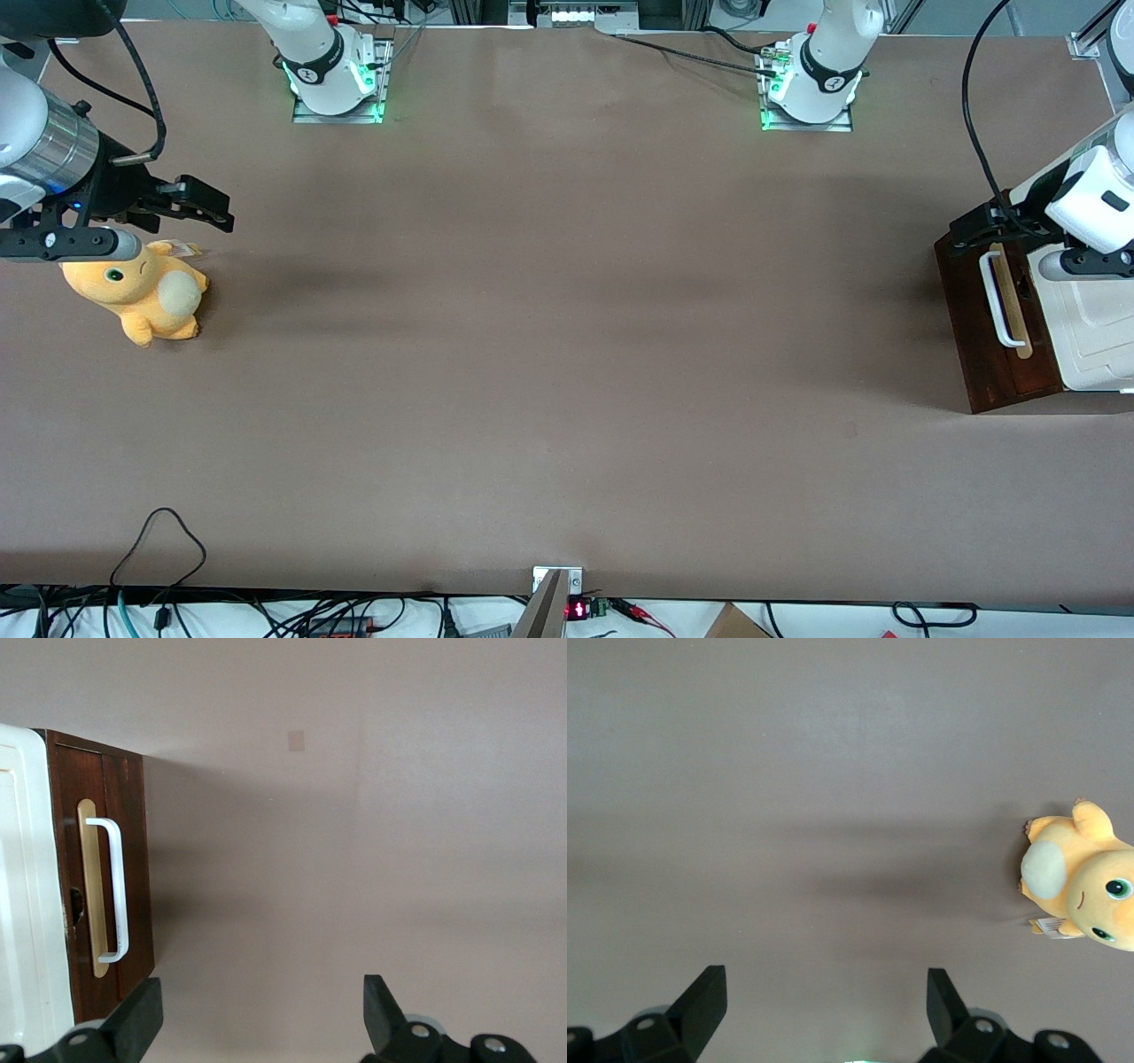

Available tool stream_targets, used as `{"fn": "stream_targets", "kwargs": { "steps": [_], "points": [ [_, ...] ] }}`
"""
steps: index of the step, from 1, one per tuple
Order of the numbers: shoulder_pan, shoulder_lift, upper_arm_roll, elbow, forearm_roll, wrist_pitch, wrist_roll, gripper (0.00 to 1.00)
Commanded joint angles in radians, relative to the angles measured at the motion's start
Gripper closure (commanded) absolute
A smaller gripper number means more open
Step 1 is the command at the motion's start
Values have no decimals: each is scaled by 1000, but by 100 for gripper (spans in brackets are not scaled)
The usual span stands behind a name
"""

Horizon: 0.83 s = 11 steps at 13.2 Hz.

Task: Open lower drawer with left arm only
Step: 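Move the left gripper toward the white handle of the lower wooden drawer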

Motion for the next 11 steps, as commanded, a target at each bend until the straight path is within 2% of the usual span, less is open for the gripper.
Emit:
{"fn": "stream_targets", "kwargs": {
  "steps": [1,11],
  "points": [
    [3,4,-3,28,-14,-44,27,0],
    [5,10,0,42,-22,-59,26,0]
  ]
}}
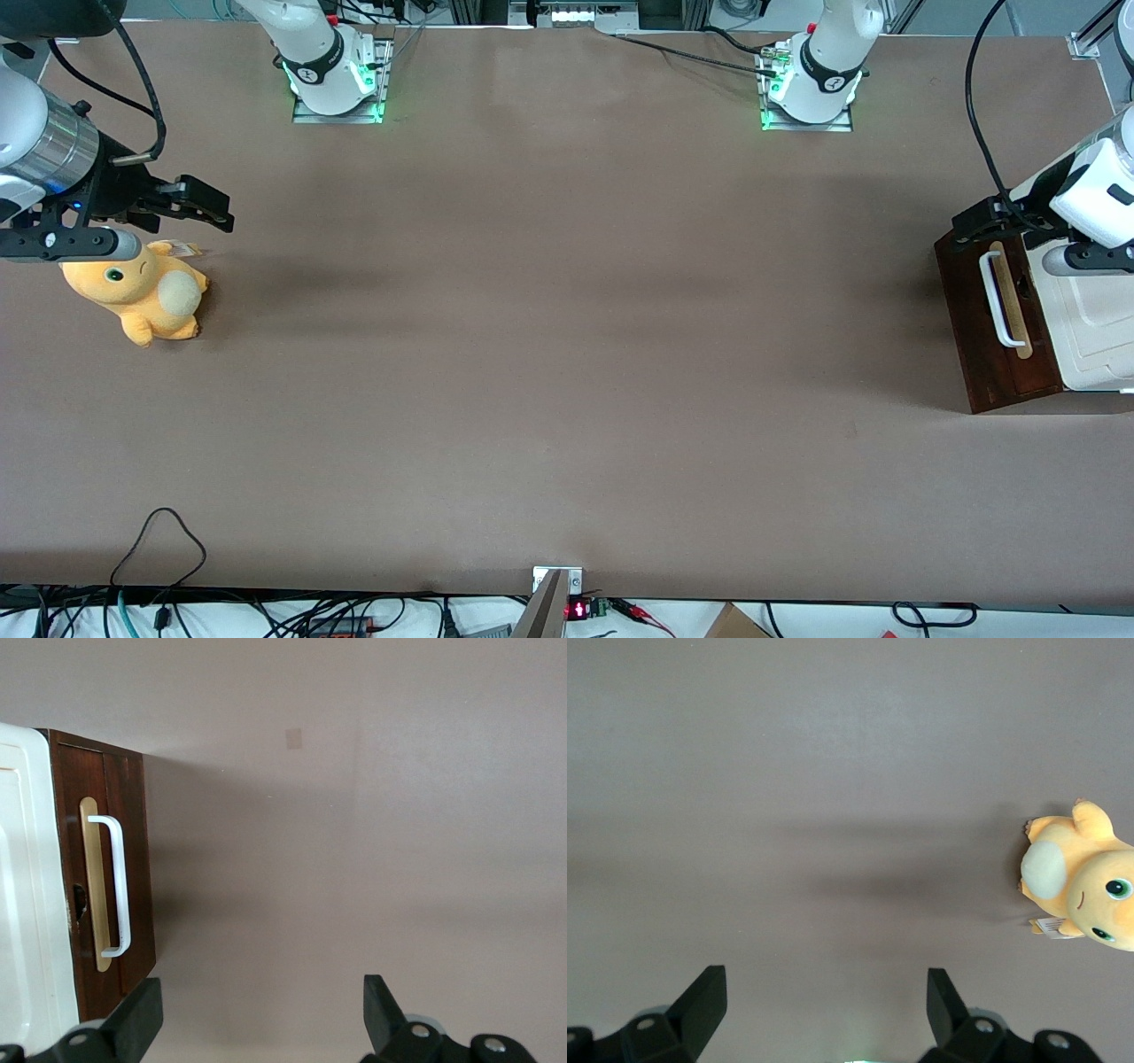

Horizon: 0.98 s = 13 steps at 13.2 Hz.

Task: Open lower drawer with left arm only
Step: 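Move the left gripper toward the white handle of the lower wooden drawer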

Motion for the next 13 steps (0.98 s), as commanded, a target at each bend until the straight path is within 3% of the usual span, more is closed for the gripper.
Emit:
{"fn": "stream_targets", "kwargs": {
  "steps": [1,5,7,11,13],
  "points": [
    [3,9,3,18,-17,-41,21,0],
    [3,13,5,15,10,-51,17,0],
    [3,19,-19,-11,160,-37,15,0],
    [2,39,-82,-60,364,-34,1,0],
    [2,56,-130,-109,522,-34,-109,0]
  ]
}}
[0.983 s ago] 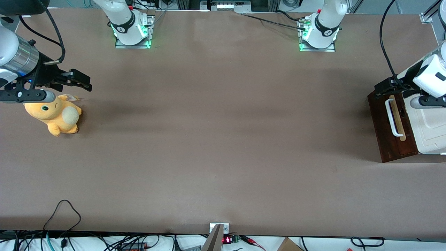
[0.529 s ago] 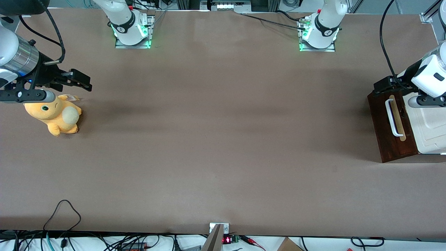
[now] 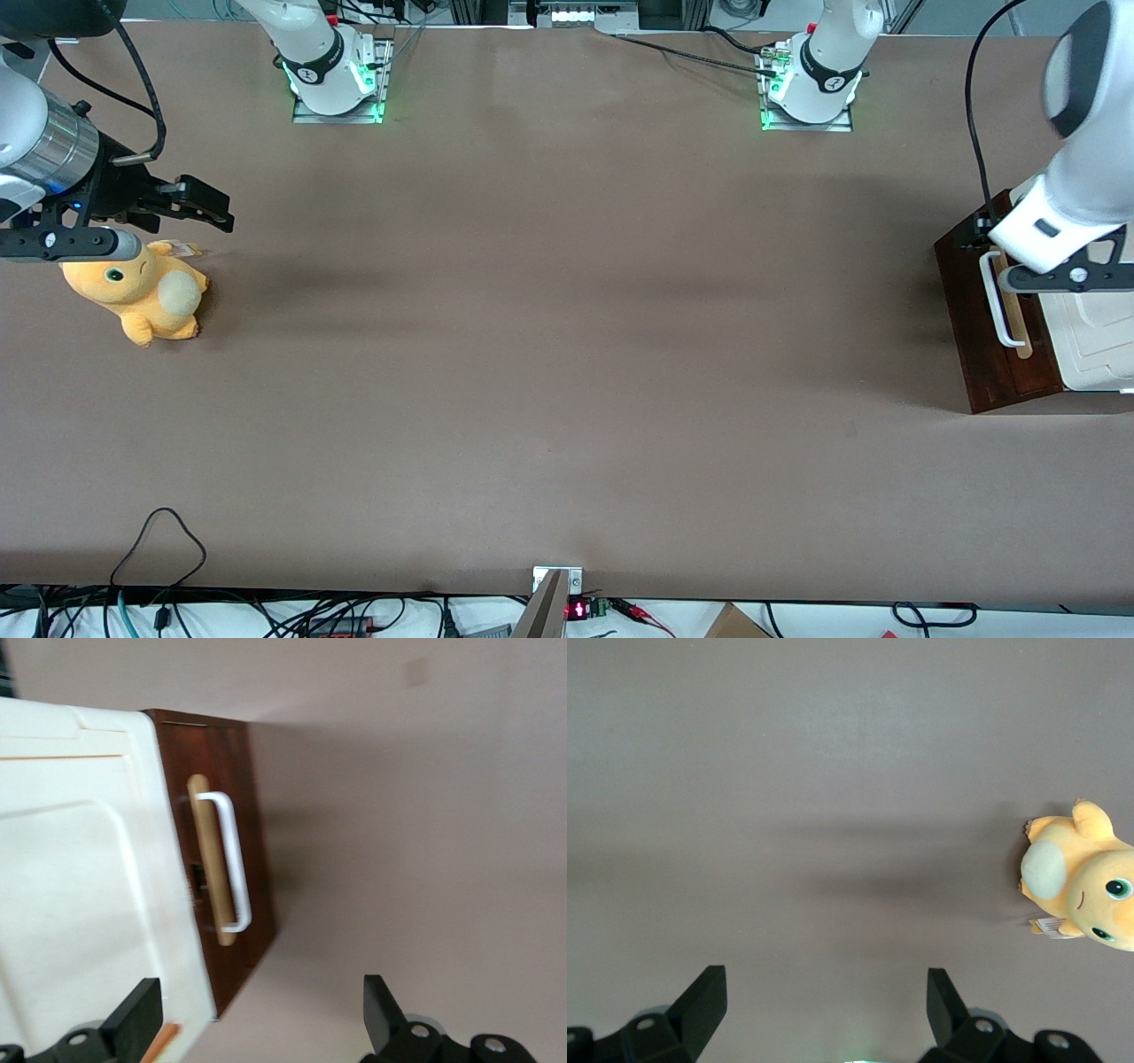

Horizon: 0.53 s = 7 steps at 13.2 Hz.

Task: Open lower drawer with left arm only
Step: 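Move the left gripper toward the white handle of the lower wooden drawer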

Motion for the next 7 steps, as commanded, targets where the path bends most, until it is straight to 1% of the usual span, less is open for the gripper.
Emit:
{"fn": "stream_targets", "kwargs": {
  "steps": [1,2,3,6,7],
  "points": [
    [2,24,-80,-89,218,-1,-164,0],
    [4,43,-111,-125,299,-3,-241,0],
    [4,56,-122,-174,367,-3,-319,0],
    [4,128,-125,-244,488,1,-456,0],
    [2,165,-125,-262,557,-2,-509,0]
  ]
}}
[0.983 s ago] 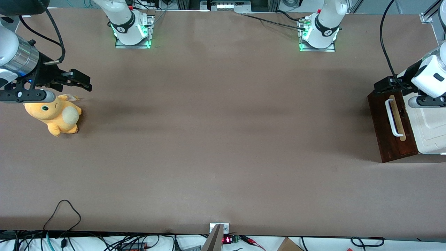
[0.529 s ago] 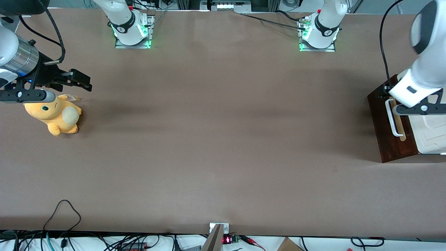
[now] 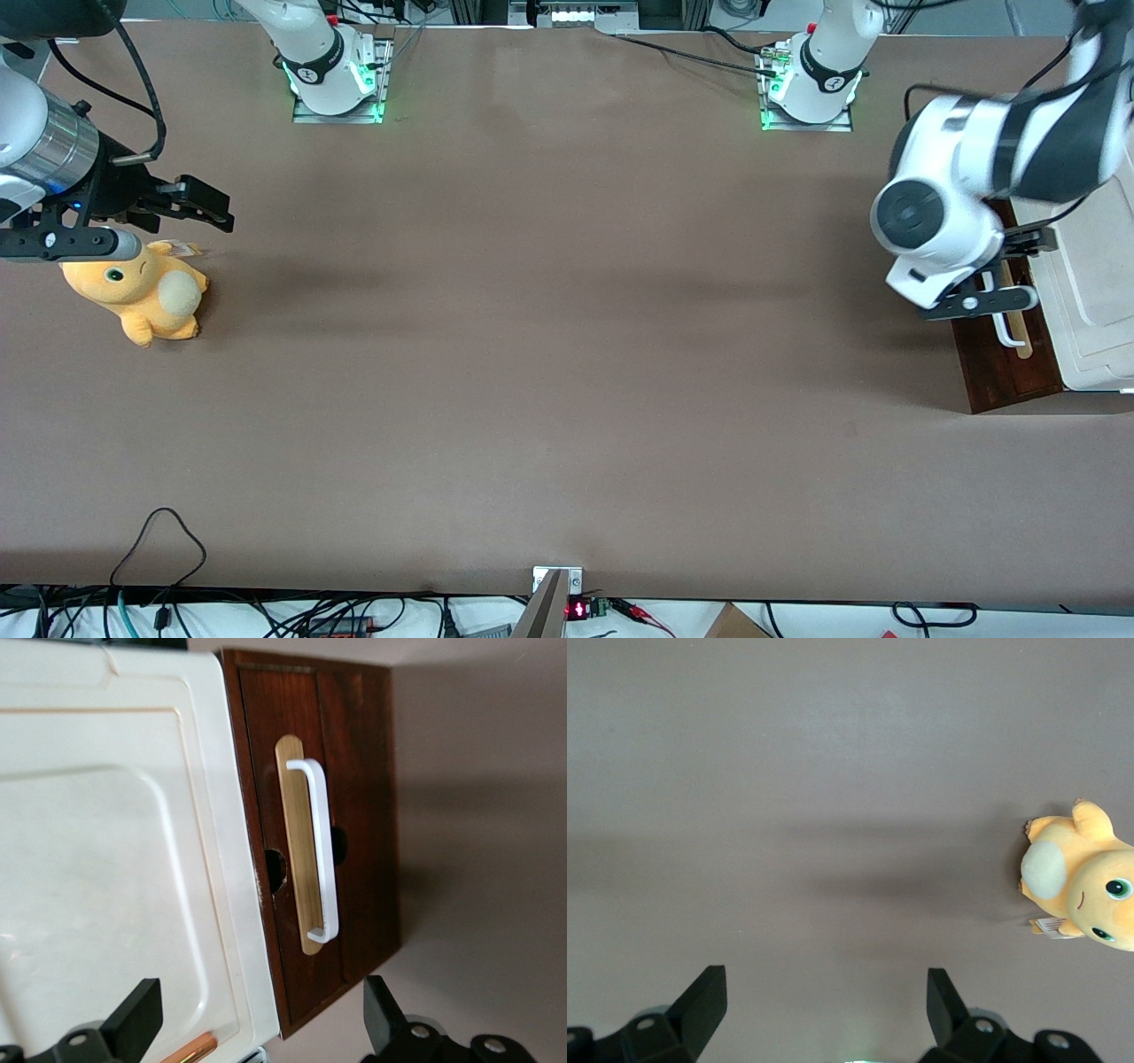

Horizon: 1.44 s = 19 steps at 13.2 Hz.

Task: Open lower drawer with left arm only
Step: 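Move the left gripper toward the white handle of the lower wooden drawer, then close the left gripper around the white drawer handle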

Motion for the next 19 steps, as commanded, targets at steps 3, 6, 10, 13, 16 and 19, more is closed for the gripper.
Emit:
{"fn": "stream_targets", "kwargs": {
  "steps": [3,6,10,13,16,19],
  "points": [
    [7,133,-2,-92,233,-7,-194,0],
    [10,198,-2,-123,307,-2,-303,0],
    [13,236,-2,-152,432,-2,-375,1],
    [16,254,-2,-195,530,-7,-436,2],
    [28,276,-2,-205,587,-15,-459,2],
    [45,293,0,-207,615,-27,-491,11]
  ]
}}
